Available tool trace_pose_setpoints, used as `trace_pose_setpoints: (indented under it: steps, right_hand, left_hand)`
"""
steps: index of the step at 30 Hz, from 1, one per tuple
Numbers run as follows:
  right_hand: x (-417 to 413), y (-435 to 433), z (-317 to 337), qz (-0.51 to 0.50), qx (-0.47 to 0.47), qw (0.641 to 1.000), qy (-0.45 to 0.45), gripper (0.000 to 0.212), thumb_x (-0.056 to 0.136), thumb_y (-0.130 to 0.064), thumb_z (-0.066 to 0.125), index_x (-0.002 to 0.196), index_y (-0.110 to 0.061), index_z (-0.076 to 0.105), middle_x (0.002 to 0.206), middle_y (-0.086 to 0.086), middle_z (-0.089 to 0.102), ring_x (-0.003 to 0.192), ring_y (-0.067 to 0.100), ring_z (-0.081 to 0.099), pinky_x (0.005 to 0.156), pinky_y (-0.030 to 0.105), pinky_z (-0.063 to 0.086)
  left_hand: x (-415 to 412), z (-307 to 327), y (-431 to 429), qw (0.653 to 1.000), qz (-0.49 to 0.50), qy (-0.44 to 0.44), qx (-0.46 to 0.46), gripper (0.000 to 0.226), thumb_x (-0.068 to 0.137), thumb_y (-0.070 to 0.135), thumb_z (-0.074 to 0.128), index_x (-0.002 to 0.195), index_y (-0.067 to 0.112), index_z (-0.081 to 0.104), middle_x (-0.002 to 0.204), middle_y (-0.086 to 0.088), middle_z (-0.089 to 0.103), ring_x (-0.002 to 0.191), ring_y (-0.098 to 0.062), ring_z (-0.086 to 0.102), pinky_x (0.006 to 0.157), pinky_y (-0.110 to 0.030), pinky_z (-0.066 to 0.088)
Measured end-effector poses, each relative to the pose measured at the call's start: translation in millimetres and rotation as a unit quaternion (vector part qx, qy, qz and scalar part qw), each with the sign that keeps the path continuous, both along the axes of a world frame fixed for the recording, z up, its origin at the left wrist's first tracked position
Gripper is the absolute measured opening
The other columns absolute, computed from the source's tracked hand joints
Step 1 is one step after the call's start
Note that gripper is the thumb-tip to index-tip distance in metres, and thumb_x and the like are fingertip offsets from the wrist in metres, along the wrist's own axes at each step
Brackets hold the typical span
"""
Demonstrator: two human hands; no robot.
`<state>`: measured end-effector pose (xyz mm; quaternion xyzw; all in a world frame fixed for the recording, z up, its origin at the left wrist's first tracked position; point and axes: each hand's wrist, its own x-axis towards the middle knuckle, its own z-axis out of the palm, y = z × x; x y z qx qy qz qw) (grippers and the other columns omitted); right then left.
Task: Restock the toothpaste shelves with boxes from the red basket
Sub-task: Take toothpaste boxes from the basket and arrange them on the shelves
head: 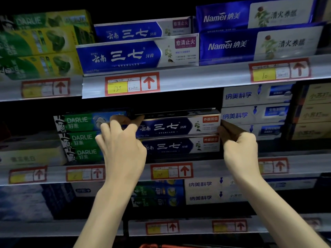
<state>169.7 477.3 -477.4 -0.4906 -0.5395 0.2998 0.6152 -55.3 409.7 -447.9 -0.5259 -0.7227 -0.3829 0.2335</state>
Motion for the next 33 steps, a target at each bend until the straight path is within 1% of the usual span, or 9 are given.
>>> trace_pose_setpoints:
  steps: [2,4,5,7,10,12,17,26,33]
  right_hand:
    - [-1,-2,2,-0.002,-0.001,1.0,-0.009,0.04,0.103,-0.005,0.055,0.136,-0.024,0.067,0.087,-0.019,0.068,0.106,0.041,0.065,0.091,0.056,0.054]
    - [0,-5,6,-0.001,0.007,1.0,-0.01,0.039,0.102,-0.01,0.059,0.137,-0.025,0.067,0.094,-0.018,0.071,0.104,0.031,0.069,0.086,0.042,0.061]
    - [2,-7,9,-0.003,0.01,1.0,-0.005,0.038,0.101,-0.014,0.063,0.138,-0.025,0.066,0.103,-0.015,0.072,0.105,0.025,0.071,0.085,0.03,0.061]
    - [6,-12,14,-0.011,0.014,1.0,0.002,0.045,0.097,-0.021,0.07,0.141,-0.021,0.063,0.123,-0.009,0.071,0.114,0.015,0.067,0.096,0.025,0.052]
    - [13,-28,20,-0.011,0.027,0.999,0.027,0.048,0.092,-0.026,0.077,0.138,-0.023,0.065,0.123,-0.009,0.072,0.115,0.007,0.066,0.107,0.034,0.051]
    - [15,-46,21,0.016,0.026,0.998,0.06,0.047,0.089,-0.028,0.08,0.134,-0.025,0.067,0.117,-0.01,0.073,0.112,0.005,0.068,0.106,0.037,0.053]
    - [18,-96,26,0.129,-0.001,0.985,0.118,0.05,0.085,-0.028,0.082,0.133,-0.032,0.067,0.118,-0.006,0.075,0.112,0.006,0.07,0.106,0.042,0.053]
    - [44,-174,2,0.189,-0.037,0.98,0.052,0.048,0.085,-0.034,0.08,0.132,-0.036,0.066,0.115,-0.008,0.077,0.113,0.009,0.07,0.106,0.044,0.052]
    - [71,-188,-62,0.178,-0.137,0.974,-0.018,0.04,0.089,-0.023,0.079,0.128,-0.026,0.069,0.104,0.0,0.079,0.102,0.012,0.074,0.1,0.042,0.057]
  left_hand:
    - [-1,-1,1,1.0,0.001,0.002,0.007,0.022,0.079,-0.013,0.053,0.083,0.009,0.055,0.091,-0.007,0.035,0.097,-0.037,0.036,0.083,-0.054,0.032]
    - [-3,-1,2,1.0,-0.011,0.0,0.018,0.024,0.082,-0.012,0.052,0.095,0.004,0.064,0.092,-0.007,0.037,0.096,-0.034,0.036,0.083,-0.052,0.033]
    - [-2,0,1,0.999,-0.028,-0.007,0.025,0.028,0.085,-0.011,0.052,0.104,0.004,0.066,0.092,-0.006,0.038,0.094,-0.031,0.036,0.082,-0.048,0.034]
    - [1,1,-4,0.99,-0.107,-0.081,0.048,0.031,0.097,0.0,0.051,0.123,0.011,0.063,0.095,-0.001,0.043,0.087,-0.022,0.041,0.078,-0.036,0.038]
    - [11,4,-22,0.901,-0.281,-0.325,0.065,0.031,0.103,0.018,0.058,0.132,0.029,0.062,0.105,0.008,0.064,0.093,-0.005,0.061,0.078,-0.018,0.045]
    - [17,1,-33,0.826,-0.34,-0.445,0.067,0.028,0.102,0.022,0.058,0.125,0.035,0.066,0.107,0.012,0.073,0.1,-0.006,0.068,0.082,-0.022,0.049]
    - [29,-10,-69,0.751,-0.403,-0.521,0.053,0.033,0.104,0.027,0.048,0.13,0.028,0.068,0.122,-0.003,0.072,0.115,-0.02,0.069,0.098,-0.042,0.05]
    - [42,-60,-133,0.719,-0.409,-0.562,0.017,0.034,0.106,0.02,0.043,0.129,0.022,0.068,0.12,-0.009,0.072,0.113,-0.026,0.068,0.097,-0.043,0.05]
    - [66,-138,-142,0.739,-0.336,-0.57,-0.129,0.026,0.105,0.015,0.051,0.113,0.021,0.075,0.098,-0.004,0.075,0.093,-0.021,0.072,0.079,-0.031,0.053]
